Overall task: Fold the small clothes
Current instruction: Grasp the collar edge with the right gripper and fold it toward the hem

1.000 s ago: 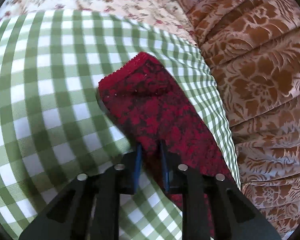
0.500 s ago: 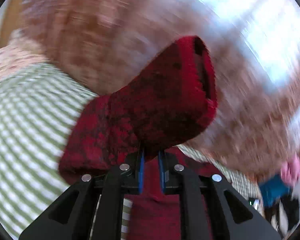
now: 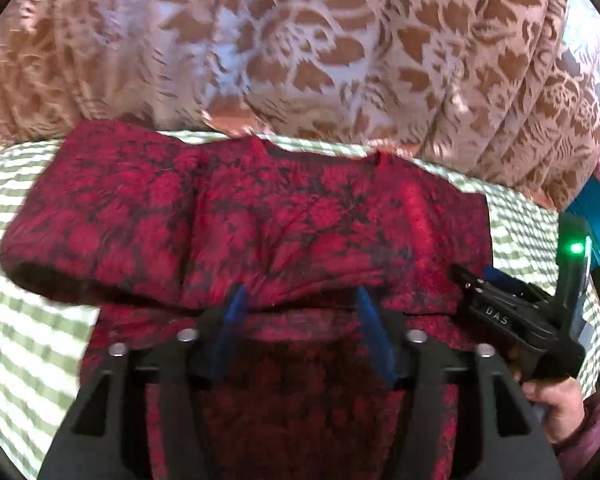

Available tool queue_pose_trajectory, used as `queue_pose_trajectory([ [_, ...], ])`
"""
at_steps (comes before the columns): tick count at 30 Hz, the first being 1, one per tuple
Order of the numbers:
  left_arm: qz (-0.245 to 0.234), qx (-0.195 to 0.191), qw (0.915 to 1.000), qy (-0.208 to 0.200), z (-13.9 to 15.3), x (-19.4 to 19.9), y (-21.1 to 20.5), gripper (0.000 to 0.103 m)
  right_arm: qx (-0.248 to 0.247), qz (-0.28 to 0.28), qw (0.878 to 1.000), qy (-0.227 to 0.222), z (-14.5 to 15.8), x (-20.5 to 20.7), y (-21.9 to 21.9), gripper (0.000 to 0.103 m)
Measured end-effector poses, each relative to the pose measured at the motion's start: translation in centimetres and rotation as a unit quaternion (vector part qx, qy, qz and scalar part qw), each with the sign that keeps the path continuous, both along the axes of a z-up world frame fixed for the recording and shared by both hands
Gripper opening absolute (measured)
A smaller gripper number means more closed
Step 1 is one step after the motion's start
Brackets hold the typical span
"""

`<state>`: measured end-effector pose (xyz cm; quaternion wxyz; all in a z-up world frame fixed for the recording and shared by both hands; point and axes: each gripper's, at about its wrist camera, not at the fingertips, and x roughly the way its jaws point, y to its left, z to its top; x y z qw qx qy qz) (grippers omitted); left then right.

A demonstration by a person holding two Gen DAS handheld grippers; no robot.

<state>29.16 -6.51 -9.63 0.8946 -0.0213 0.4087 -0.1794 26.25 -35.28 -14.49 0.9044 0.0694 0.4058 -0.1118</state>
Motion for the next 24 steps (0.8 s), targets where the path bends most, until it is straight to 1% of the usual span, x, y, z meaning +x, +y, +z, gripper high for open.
queue_pose_trajectory([
  [2, 0.004, 0.002, 0.9999, -0.010, 0.7, -0.9, 0.9, 0.058, 0.010, 0.005, 1.000, 0.001, 0.1, 0.1, -0.1, 0.073],
  [3, 0.011, 0.002, 0.9999, -0.013, 0.9, -1.3, 1.5, 0.059, 0.020, 0.011, 1.000, 0.002, 0.3, 0.1, -0.2, 0.076],
  [5, 0.018, -0.005, 0.9997, -0.014, 0.6, -2.2, 2.8, 0.059, 0.031, 0.015, 0.999, 0.002, 1.0, 0.0, -0.3, 0.078],
  [6, 0.023, -0.008, 0.9996, -0.013, 0.4, -2.4, 3.5, 0.059, 0.040, 0.016, 0.999, -0.006, 1.6, -0.3, -0.3, 0.078],
  [7, 0.034, -0.010, 0.9993, -0.013, 0.3, -2.8, 4.4, 0.059, 0.063, 0.021, 0.997, -0.025, 2.5, -0.9, -0.2, 0.078],
  [9, 0.048, -0.013, 0.9987, -0.011, -0.2, -3.2, 5.6, 0.058, 0.103, 0.035, 0.993, -0.049, 3.8, -1.5, 0.6, 0.078],
  [10, 0.055, -0.014, 0.9984, -0.007, -0.5, -3.4, 6.1, 0.058, 0.133, 0.054, 0.988, -0.059, 4.4, -1.6, 1.6, 0.078],
  [11, 0.063, -0.017, 0.9978, -0.003, -0.9, -3.6, 6.8, 0.058, 0.153, 0.070, 0.984, -0.062, 4.8, -1.5, 2.5, 0.078],
  [12, 0.070, -0.020, 0.9974, 0.001, -1.2, -3.8, 7.3, 0.058, 0.167, 0.083, 0.981, -0.063, 4.9, -1.2, 3.5, 0.075],
  [14, 0.080, -0.021, 0.9966, 0.006, -1.7, -4.0, 8.1, 0.058, 0.187, 0.107, 0.975, -0.048, 4.7, -0.3, 5.7, 0.071],
  [17, 0.090, -0.023, 0.9956, 0.014, -2.4, -4.3, 9.1, 0.058, 0.185, 0.117, 0.976, -0.014, 3.0, 1.8, 8.7, 0.062],
  [18, 0.093, -0.022, 0.9953, 0.015, -2.5, -4.4, 9.4, 0.058, 0.188, 0.114, 0.976, -0.002, 2.4, 2.6, 9.3, 0.053],
  [19, 0.096, -0.019, 0.9951, 0.015, -2.7, -4.5, 9.6, 0.058, 0.192, 0.107, 0.976, 0.007, 1.9, 3.5, 9.7, 0.042],
  [20, 0.098, -0.017, 0.9949, 0.016, -2.8, -4.6, 9.9, 0.058, 0.192, 0.103, 0.976, 0.007, 2.0, 3.8, 9.8, 0.037],
  [21, 0.100, -0.017, 0.9947, 0.017, -3.0, -4.6, 10.1, 0.058, 0.191, 0.102, 0.976, 0.004, 2.4, 4.0, 9.8, 0.024],
  [22, 0.102, -0.018, 0.9944, 0.018, -3.1, -4.6, 10.3, 0.058, 0.180, 0.102, 0.978, -0.002, 3.2, 3.8, 9.9, 0.014],
  [24, 0.107, -0.021, 0.9938, 0.021, -3.4, -4.6, 10.8, 0.058, 0.154, 0.108, 0.982, -0.032, 5.2, 2.7, 10.0, 0.012],
])
